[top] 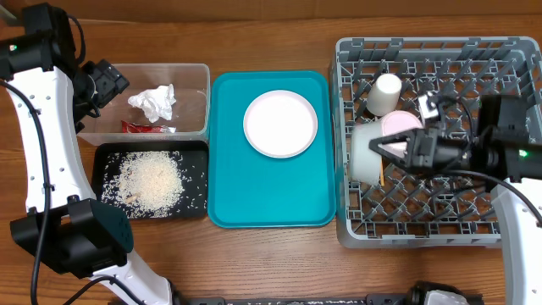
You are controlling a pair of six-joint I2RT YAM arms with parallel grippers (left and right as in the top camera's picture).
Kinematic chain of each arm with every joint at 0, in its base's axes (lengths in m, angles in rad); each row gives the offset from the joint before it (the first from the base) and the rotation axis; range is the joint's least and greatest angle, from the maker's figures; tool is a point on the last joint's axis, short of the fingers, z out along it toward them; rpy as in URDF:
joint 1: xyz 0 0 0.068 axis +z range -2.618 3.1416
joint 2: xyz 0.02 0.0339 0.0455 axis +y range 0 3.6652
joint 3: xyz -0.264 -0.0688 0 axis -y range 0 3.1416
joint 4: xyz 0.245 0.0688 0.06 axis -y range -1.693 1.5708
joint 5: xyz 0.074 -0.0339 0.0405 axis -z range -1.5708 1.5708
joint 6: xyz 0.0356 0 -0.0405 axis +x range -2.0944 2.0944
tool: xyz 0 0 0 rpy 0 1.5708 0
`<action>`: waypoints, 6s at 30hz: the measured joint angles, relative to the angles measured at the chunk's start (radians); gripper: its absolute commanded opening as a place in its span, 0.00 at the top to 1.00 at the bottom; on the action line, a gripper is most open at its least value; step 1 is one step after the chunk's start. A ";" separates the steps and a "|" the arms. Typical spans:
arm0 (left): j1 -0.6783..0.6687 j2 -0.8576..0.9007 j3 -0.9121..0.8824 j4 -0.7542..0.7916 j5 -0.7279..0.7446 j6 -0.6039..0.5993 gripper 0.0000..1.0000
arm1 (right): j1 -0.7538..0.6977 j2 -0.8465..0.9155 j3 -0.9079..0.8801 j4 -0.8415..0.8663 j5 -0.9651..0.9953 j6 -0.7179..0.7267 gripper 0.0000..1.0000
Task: Sort waste into correct bins and load items into the dishwasher
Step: 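Lower the small white bowl tilted into the rack, then open the right gripper and raise it off the small white bowl, then move the right gripper over the white plate on the teal tray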
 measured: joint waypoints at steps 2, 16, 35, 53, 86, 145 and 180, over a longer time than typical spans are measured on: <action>0.000 0.000 0.000 0.000 0.000 0.000 0.00 | -0.055 0.001 -0.049 0.003 -0.038 -0.034 0.96; 0.000 0.000 0.000 0.000 0.000 0.000 0.00 | -0.206 0.041 -0.232 0.114 -0.101 -0.099 0.96; 0.000 0.000 0.000 0.000 0.000 0.000 0.00 | -0.206 0.149 -0.237 0.088 -0.012 -0.126 0.92; 0.000 0.000 0.000 0.000 0.000 0.000 0.00 | -0.261 0.147 -0.217 -0.002 0.116 -0.134 0.73; 0.000 0.000 0.000 0.000 0.000 0.000 0.00 | -0.412 0.152 0.281 -0.436 0.541 -0.138 0.71; 0.000 0.000 0.000 0.000 0.000 0.000 0.00 | 0.160 0.145 0.313 -0.263 1.185 0.268 0.54; 0.000 0.000 0.000 -0.001 0.000 0.000 0.00 | 0.965 0.621 0.312 0.639 1.373 0.253 0.96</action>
